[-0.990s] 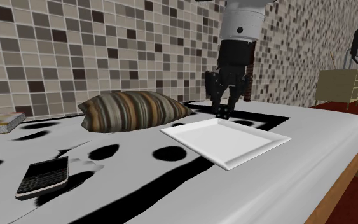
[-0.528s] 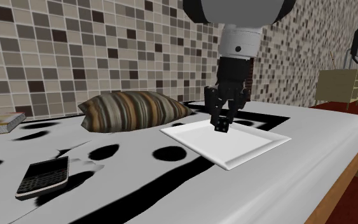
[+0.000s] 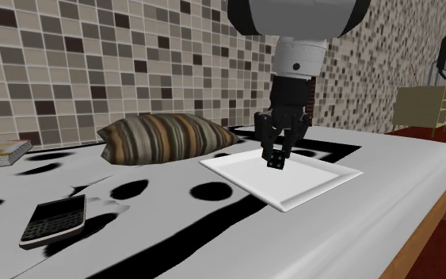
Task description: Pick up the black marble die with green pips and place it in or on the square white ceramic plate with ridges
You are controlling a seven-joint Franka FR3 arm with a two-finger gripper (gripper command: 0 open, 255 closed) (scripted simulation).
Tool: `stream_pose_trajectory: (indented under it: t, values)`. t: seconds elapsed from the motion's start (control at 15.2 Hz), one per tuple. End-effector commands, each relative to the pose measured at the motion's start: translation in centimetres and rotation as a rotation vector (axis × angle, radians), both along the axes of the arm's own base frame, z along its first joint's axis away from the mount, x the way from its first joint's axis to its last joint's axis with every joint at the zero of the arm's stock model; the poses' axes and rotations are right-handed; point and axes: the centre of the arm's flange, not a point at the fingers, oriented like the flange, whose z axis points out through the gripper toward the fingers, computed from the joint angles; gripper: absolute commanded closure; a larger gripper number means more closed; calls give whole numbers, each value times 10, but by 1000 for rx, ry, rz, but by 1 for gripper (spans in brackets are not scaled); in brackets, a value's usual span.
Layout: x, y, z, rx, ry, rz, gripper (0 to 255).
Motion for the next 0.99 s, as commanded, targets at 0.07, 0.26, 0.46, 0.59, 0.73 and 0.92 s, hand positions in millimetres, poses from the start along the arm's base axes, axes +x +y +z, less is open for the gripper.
stream_pose_trajectory:
  t: [0.07, 0.26, 0.46, 0.59, 0.73, 0.92]
  values:
    - [0, 0, 0, 0, 0, 0, 0]
    - [0, 0, 0, 0, 0, 0, 0]
    - [-4, -1, 26, 0, 0, 0, 0]
    - [-8, -3, 49, 0, 0, 0, 0]
    - [-9, -3, 49, 0, 0, 0, 0]
    - [-8, -3, 49, 0, 0, 0, 0]
